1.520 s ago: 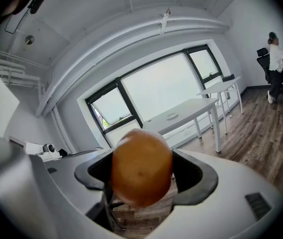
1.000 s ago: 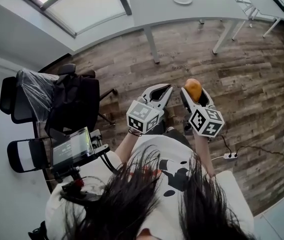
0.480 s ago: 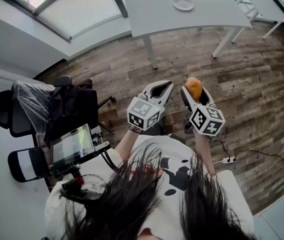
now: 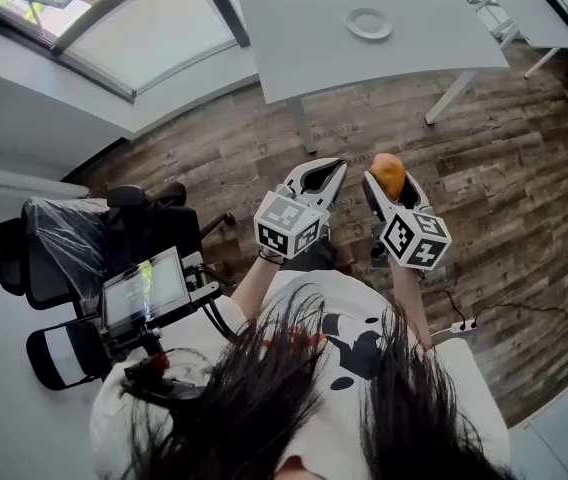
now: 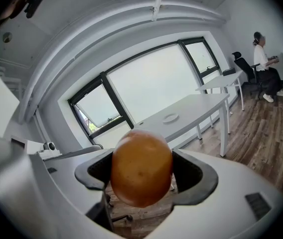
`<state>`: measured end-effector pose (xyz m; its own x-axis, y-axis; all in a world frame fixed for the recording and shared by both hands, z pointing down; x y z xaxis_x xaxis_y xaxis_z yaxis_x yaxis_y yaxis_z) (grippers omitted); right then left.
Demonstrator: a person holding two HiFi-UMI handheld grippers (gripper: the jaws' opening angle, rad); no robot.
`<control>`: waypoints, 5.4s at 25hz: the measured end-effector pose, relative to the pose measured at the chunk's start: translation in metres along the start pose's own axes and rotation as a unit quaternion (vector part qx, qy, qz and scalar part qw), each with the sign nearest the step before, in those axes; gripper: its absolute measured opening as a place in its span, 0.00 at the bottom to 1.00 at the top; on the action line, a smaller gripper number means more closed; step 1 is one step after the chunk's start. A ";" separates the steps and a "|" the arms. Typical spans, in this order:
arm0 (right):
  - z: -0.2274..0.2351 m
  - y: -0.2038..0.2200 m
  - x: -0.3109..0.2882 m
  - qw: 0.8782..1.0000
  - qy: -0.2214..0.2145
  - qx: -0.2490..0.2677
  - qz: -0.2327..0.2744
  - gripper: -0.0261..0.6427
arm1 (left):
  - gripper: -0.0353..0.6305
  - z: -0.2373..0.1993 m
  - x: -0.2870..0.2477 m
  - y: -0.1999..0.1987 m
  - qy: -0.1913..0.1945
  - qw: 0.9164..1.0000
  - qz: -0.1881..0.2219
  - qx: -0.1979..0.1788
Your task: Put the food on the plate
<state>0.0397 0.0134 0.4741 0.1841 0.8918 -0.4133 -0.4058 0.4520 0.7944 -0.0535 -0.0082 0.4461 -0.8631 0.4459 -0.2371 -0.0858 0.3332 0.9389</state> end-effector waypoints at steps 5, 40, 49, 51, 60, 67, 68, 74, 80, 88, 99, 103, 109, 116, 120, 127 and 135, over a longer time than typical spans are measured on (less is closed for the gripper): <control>-0.007 -0.011 -0.035 1.000 0.008 -0.002 0.001 0.58 | 0.07 -0.036 -0.008 -0.010 0.007 1.000 -0.002 -0.001; 0.070 -0.104 -0.170 1.000 0.020 -0.006 -0.017 0.58 | 0.07 -0.143 -0.152 -0.052 0.001 1.000 -0.014 0.016; 0.103 -0.148 -0.223 0.999 -0.006 0.001 -0.035 0.58 | 0.07 -0.171 -0.215 -0.076 -0.021 0.999 -0.015 0.023; 0.123 -0.161 -0.235 0.999 -0.010 -0.001 -0.041 0.58 | 0.07 -0.174 -0.241 -0.080 -0.027 0.999 -0.020 0.025; 0.173 -0.192 -0.271 0.998 -0.022 -0.007 -0.054 0.58 | 0.07 -0.183 -0.306 -0.089 -0.035 0.999 -0.031 0.028; 0.180 -0.197 -0.284 0.998 -0.030 -0.011 -0.058 0.58 | 0.07 -0.188 -0.310 -0.092 -0.046 0.998 -0.032 0.025; 0.180 -0.197 -0.285 0.998 -0.032 -0.012 -0.059 0.58 | 0.07 -0.190 -0.309 -0.092 -0.049 0.998 -0.031 0.026; 0.176 -0.195 -0.290 0.997 -0.039 -0.010 -0.066 0.58 | 0.07 -0.200 -0.305 -0.096 -0.065 0.997 -0.026 0.030; 0.175 -0.197 -0.295 0.997 -0.046 -0.004 -0.067 0.58 | 0.07 -0.201 -0.304 -0.092 -0.065 0.997 -0.030 0.027; 0.159 -0.212 -0.324 0.997 -0.046 0.007 -0.066 0.58 | 0.07 -0.240 -0.308 -0.111 -0.069 0.997 -0.016 0.026; 0.147 -0.226 -0.391 0.994 -0.042 0.035 -0.095 0.58 | 0.07 -0.298 -0.327 -0.128 -0.067 0.997 -0.020 0.036; 0.144 -0.226 -0.432 0.991 -0.033 0.054 -0.118 0.58 | 0.07 -0.328 -0.331 -0.132 -0.070 0.996 -0.020 0.052; 0.133 -0.218 -0.489 0.982 -0.028 0.102 -0.154 0.58 | 0.07 -0.370 -0.331 -0.129 -0.078 0.994 -0.021 0.079; 0.142 -0.194 -0.504 0.973 -0.020 0.128 -0.191 0.58 | 0.07 -0.374 -0.329 -0.117 -0.087 0.993 -0.033 0.079; 0.154 -0.177 -0.511 0.961 -0.006 0.169 -0.217 0.58 | 0.07 -0.376 -0.330 -0.119 -0.091 0.992 -0.032 0.083; 0.165 -0.162 -0.515 0.949 0.005 0.210 -0.234 0.58 | 0.07 -0.378 -0.328 -0.117 -0.097 0.991 -0.032 0.088; 0.165 -0.162 -0.515 0.950 -0.005 0.214 -0.228 0.58 | 0.07 -0.379 -0.327 -0.115 -0.101 0.990 -0.029 0.095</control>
<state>0.1586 -0.5150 0.6317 0.2625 0.5997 -0.7559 0.1191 0.7573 0.6422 0.0502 -0.5071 0.5097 -0.7403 0.5730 -0.3516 -0.0203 0.5038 0.8636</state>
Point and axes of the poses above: the fingertips, and each gripper's own axes: x backward along the fingers, z to its right, y out of its underside, the point moved 1 cm from there along x, backward along the fingers, and after that the axes turned 3 degrees about y, right-handed, at the moved point
